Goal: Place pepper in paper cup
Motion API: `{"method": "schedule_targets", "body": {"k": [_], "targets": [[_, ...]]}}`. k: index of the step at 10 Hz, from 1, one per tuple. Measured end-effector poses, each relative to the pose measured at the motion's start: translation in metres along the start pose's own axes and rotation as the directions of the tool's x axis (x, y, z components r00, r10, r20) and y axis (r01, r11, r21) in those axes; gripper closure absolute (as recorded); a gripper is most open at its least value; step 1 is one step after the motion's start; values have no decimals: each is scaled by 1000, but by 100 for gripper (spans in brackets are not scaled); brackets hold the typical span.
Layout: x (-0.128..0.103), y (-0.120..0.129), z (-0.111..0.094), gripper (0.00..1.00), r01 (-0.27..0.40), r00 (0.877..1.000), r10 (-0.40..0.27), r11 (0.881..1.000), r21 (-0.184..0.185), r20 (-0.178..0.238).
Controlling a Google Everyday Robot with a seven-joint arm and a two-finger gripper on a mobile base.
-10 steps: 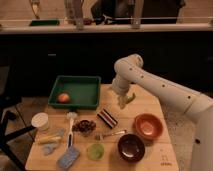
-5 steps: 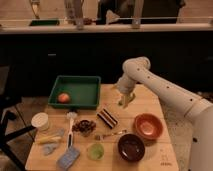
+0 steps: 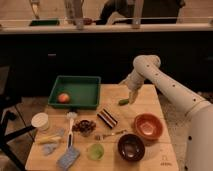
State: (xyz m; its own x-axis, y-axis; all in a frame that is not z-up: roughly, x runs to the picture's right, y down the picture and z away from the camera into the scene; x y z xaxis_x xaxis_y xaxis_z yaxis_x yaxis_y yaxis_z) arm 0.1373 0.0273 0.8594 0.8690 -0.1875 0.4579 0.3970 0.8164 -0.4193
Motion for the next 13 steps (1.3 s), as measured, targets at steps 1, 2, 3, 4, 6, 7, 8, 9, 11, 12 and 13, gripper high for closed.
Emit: {"method": "schedule_targets", "body": {"k": [1,2,3,4,6,7,8,9,11,12,13], "targets": [[6,-2,1,20,-7,1000,7,1000,0,0],[12,-5,1,20,-17,1000,17,1000,0,0],[15,-7,1,20,-21,1000,21,1000,3,0],[19,-9,1,20,-27,1000,27,1000,4,0],[25,-13,3,20,-37,999,37,999,4,0],[26,-15,5,20,-39,999,39,999,3,1],[28,-17,7,20,-43,999,43,999,2,2],[31,-17,9,20,-49,999,49,999,0,2],[36,-16,12,20,-56,998,56,998,-3,3],[37,-16,13,20,-57,998,57,998,-4,3],[38,-16,14,20,-57,998,57,998,-5,4]]}}
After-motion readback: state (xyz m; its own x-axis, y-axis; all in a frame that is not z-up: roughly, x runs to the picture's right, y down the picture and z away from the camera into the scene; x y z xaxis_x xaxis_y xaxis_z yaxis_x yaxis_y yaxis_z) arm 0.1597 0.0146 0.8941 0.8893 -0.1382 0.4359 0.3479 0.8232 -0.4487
